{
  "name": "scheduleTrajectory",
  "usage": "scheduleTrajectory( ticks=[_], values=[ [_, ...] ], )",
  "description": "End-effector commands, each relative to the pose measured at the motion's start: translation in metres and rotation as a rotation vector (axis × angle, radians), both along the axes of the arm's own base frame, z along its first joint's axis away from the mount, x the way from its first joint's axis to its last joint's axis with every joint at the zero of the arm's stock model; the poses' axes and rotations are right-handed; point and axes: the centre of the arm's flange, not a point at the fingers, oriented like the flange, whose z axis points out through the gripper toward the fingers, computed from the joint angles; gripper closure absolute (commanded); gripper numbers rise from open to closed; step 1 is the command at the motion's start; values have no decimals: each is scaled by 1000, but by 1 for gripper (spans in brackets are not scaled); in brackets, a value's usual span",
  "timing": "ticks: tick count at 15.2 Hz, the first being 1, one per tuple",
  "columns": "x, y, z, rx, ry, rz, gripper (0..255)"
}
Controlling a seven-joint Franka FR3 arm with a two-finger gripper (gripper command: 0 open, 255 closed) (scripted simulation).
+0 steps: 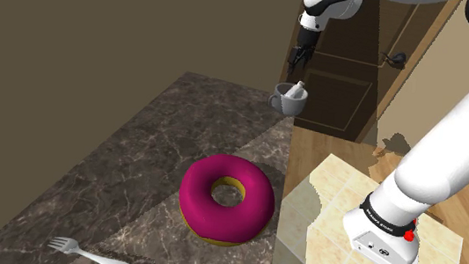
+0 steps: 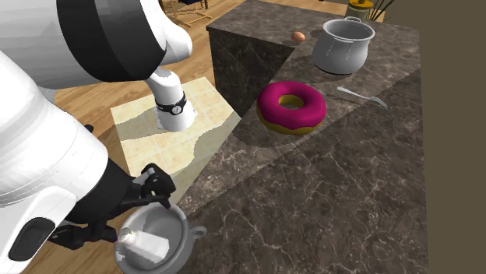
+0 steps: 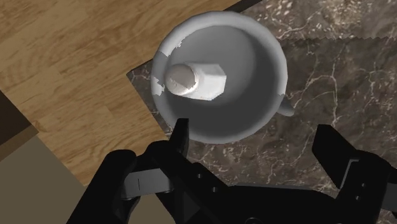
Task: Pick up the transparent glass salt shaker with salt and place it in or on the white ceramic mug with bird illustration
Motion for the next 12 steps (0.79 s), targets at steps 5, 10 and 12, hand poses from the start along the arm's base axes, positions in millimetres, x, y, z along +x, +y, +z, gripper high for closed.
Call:
scheduleTrajectory(
  ticks=[5, 10, 12],
  values=[
    [-1, -4, 50, 0, 0, 0, 0],
    [-1, -4, 50, 0, 0, 0, 0],
    [-1, -4, 50, 0, 0, 0, 0]
  ],
)
